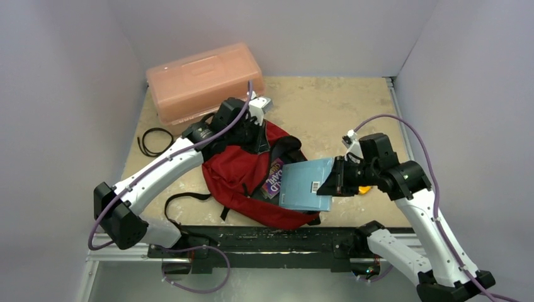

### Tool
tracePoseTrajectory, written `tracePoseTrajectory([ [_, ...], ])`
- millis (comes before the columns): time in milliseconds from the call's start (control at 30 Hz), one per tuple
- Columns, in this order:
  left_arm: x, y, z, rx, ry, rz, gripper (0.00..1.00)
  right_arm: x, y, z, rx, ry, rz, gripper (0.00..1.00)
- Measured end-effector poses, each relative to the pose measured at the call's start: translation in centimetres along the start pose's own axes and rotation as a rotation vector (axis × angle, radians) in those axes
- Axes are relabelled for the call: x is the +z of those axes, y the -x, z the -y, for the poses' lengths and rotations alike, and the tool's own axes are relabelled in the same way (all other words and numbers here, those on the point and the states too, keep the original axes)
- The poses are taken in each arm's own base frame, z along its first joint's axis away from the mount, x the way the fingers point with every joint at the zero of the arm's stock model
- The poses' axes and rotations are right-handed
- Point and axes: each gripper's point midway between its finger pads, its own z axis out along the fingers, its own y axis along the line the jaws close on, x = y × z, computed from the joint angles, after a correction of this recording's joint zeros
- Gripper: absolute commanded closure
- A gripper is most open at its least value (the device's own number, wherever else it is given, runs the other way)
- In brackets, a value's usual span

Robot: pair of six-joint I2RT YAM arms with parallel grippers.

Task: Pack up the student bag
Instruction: Place the book in the student bag.

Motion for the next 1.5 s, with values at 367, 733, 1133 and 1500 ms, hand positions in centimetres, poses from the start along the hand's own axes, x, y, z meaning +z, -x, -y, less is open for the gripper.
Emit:
tracePoseTrajectory([
  [367, -0.8, -1.2, 2.8, 0.031, -0.103, -0.015, 1.00, 4.6, 1.4, 0.7, 0.266, 0.089, 0.069, 1.00],
  [733, -0.7, -2.7, 6.4, 0.065, -0.168, -0.045, 1.00, 9.7, 5.0, 0.9, 0.566, 0.314, 0.203, 1.00],
  [1133, -0.6, -2.8, 6.5, 0.058, -0.140, -0.038, 1.00, 17.8, 6.0, -3.2, 0.487, 0.370, 0.258, 0.66],
  [1500, -0.7, -2.6, 6.2, 0.058, -0.117, -0.024, 1.00, 21.1, 5.1, 0.1, 0.359, 0.255, 0.290, 0.23],
])
